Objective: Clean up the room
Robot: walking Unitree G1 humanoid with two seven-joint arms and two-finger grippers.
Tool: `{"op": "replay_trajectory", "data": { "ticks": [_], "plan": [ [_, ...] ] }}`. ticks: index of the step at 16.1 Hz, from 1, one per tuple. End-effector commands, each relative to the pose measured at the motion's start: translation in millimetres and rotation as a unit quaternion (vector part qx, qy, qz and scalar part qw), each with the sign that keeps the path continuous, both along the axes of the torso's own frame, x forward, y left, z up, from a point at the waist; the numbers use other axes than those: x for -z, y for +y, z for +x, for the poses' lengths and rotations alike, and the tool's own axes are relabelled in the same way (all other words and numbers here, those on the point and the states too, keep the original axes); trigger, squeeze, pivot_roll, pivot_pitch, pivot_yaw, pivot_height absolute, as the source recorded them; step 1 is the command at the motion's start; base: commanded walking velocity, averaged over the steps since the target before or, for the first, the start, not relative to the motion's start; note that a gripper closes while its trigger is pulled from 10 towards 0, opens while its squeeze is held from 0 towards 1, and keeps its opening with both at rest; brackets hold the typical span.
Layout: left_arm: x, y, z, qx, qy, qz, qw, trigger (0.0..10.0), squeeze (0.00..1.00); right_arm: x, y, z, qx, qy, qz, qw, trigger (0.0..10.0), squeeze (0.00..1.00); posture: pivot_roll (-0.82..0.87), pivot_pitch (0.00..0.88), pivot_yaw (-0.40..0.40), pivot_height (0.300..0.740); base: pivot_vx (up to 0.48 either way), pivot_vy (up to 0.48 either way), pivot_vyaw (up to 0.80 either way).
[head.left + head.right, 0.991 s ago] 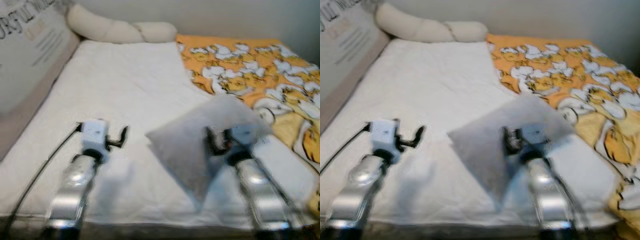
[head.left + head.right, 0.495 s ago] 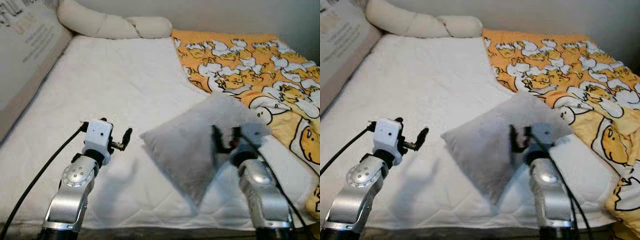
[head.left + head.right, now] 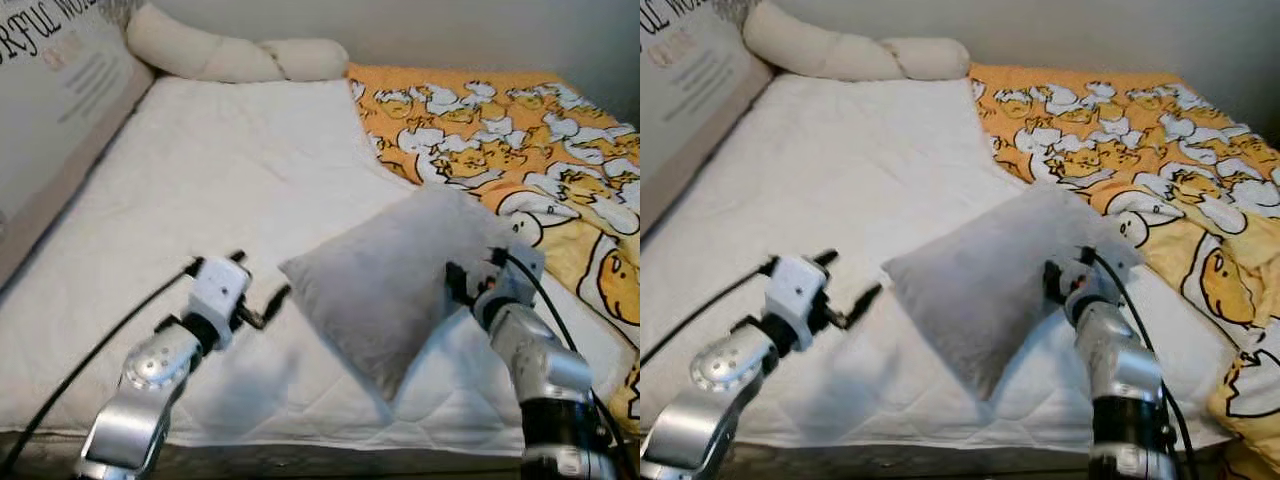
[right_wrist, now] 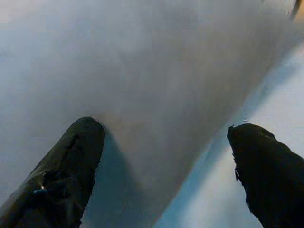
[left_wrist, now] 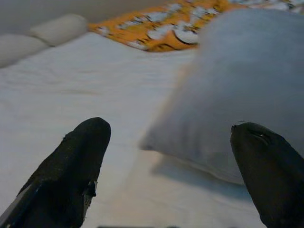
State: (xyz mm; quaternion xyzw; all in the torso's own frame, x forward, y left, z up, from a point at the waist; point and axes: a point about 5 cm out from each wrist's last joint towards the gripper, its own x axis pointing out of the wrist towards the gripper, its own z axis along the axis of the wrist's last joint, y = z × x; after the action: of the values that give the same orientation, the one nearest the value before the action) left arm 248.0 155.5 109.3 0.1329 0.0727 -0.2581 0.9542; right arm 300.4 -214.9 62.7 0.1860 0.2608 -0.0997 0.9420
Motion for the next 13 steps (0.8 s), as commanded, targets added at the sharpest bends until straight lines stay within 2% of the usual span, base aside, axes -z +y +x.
{"op": "replay_trajectory", "data": {
  "ticks": [1,3,4,6,8,9,10,11,12,13],
  "plan": [
    [-4.3,1.8,0.2,0.003,-0.004,0.002,1.000,10.0,0.00,4.0,-0.5,0.2,0.009,0.012,0.039,0.999,10.0,1.00,0.09,0.000,-0.061,0.740,0.000,0.000,0.00],
    [-6.6,5.2,-1.6,0.004,-0.006,0.004,1.000,10.0,0.00,23.7,2.3,-3.4,0.007,0.068,0.099,0.993,10.0,1.00,0.10,0.000,-0.070,0.740,0.000,0.000,0.00],
    [-6.9,6.4,-2.7,0.006,-0.004,0.004,1.000,10.0,0.00,26.9,2.1,-4.3,0.016,0.079,0.111,0.991,10.0,1.00,0.10,0.000,-0.072,0.740,0.000,0.000,0.00],
    [-10.7,10.1,-5.6,0.032,0.006,-0.008,0.999,10.0,0.00,30.5,-1.4,-4.6,0.040,0.084,0.136,0.986,10.0,1.00,0.11,0.000,-0.084,0.740,0.000,0.000,0.00],
    [-11.0,9.4,-6.4,0.056,0.013,-0.006,0.998,10.0,0.00,31.8,-0.9,-4.3,0.041,0.088,0.146,0.985,10.0,1.00,0.13,0.000,-0.096,0.740,0.000,0.000,0.00],
    [-11.0,9.3,-6.8,0.069,0.017,-0.005,0.997,10.0,0.00,33.2,3.0,-3.2,0.027,0.084,0.168,0.982,10.0,1.00,0.13,0.000,-0.092,0.740,0.000,0.000,0.00],
    [-11.1,9.3,-7.0,0.075,0.020,-0.006,0.997,10.0,0.00,34.6,7.8,-2.5,0.012,0.081,0.191,0.978,10.0,0.25,0.13,0.000,-0.084,0.740,0.000,0.000,0.00],
    [-11.7,8.2,-6.0,0.089,0.024,-0.008,0.996,10.0,0.00,43.8,18.8,-3.0,0.007,0.082,0.254,0.964,10.0,0.00,0.12,0.000,-0.070,0.740,0.000,0.000,0.00],
    [-12.6,6.6,-4.3,0.100,0.025,-0.006,0.995,10.0,0.00,47.8,27.2,-1.8,0.020,0.072,0.309,0.948,10.0,0.00,0.12,0.000,-0.066,0.740,0.000,0.000,0.00],
    [-12.9,6.1,-3.7,0.104,0.025,-0.005,0.994,10.0,0.00,47.7,29.9,-0.7,0.025,0.065,0.327,0.942,10.0,0.00,0.12,0.000,-0.066,0.740,0.000,0.000,0.00]
  ]
}}
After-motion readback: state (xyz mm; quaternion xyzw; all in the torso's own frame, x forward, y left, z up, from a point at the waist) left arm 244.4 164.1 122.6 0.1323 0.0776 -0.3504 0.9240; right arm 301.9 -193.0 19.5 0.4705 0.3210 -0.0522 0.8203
